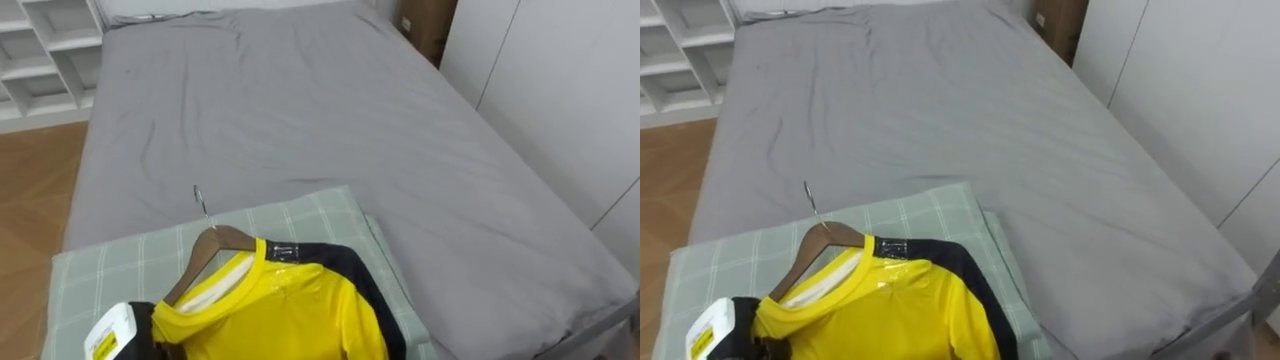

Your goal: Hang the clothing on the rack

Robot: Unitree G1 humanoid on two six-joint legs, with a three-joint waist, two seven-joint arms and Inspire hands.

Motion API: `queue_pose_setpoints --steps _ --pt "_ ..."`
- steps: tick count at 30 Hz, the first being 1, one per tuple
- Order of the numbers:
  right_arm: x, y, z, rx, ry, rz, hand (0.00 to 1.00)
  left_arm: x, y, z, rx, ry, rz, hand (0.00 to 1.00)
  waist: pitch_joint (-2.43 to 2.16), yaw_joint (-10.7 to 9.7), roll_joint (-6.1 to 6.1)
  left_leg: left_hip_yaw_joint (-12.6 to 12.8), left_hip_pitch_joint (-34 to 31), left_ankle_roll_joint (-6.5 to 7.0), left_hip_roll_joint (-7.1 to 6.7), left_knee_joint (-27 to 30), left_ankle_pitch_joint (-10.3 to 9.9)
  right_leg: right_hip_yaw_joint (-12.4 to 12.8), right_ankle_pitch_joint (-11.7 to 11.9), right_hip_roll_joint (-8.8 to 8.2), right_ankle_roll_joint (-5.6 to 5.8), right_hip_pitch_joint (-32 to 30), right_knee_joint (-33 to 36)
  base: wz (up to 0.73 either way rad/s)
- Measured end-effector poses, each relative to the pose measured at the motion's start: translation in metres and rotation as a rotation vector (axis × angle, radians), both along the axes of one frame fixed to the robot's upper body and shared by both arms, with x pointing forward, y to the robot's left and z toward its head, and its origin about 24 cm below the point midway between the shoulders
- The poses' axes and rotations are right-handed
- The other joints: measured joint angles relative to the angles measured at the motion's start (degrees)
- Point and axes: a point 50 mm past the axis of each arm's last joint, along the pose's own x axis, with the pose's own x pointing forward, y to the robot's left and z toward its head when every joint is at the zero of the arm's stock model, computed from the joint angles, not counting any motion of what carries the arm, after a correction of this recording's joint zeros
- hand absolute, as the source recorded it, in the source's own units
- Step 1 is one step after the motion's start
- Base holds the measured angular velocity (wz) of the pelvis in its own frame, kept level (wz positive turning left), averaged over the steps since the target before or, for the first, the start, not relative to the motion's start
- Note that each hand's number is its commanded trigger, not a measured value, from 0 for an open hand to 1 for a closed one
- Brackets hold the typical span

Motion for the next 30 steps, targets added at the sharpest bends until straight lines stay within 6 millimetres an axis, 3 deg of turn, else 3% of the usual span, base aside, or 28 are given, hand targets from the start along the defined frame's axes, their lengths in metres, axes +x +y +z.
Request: queue_pose_setpoints --steps 9,22,30 --pt "0.002 -0.003 0.001 0.025 -0.025 -0.108 0.0 0.004 -0.009 0.018 -0.017 -0.126 -0.036 1.0 -0.26 0.9 0.12 -0.76 0.83 -0.03 -0.12 0.0 0.02 -0.43 -0.01 -0.07 -0.01 1.02 -0.27 0.03" --pt "0.001 -0.004 0.001 0.06 -0.03 -0.184 0.0 0.005 -0.009 0.019 -0.018 -0.132 -0.035 1.0 -0.44 0.78 -0.09 -0.82 2.24 -0.03 -0.1 0.0 0.02 -0.38 -0.11 -0.06 -0.01 2.6 -0.37 0.0" --pt "-0.004 -0.01 0.002 0.015 -0.02 -0.232 0.0 0.013 -0.012 0.033 -0.013 -0.203 -0.044 1.0 -0.76 0.19 1.29 -0.93 2.68 -0.03 -0.09 -0.08 0.02 -0.39 -0.11 -0.04 -0.01 3.02 -0.31 0.0"
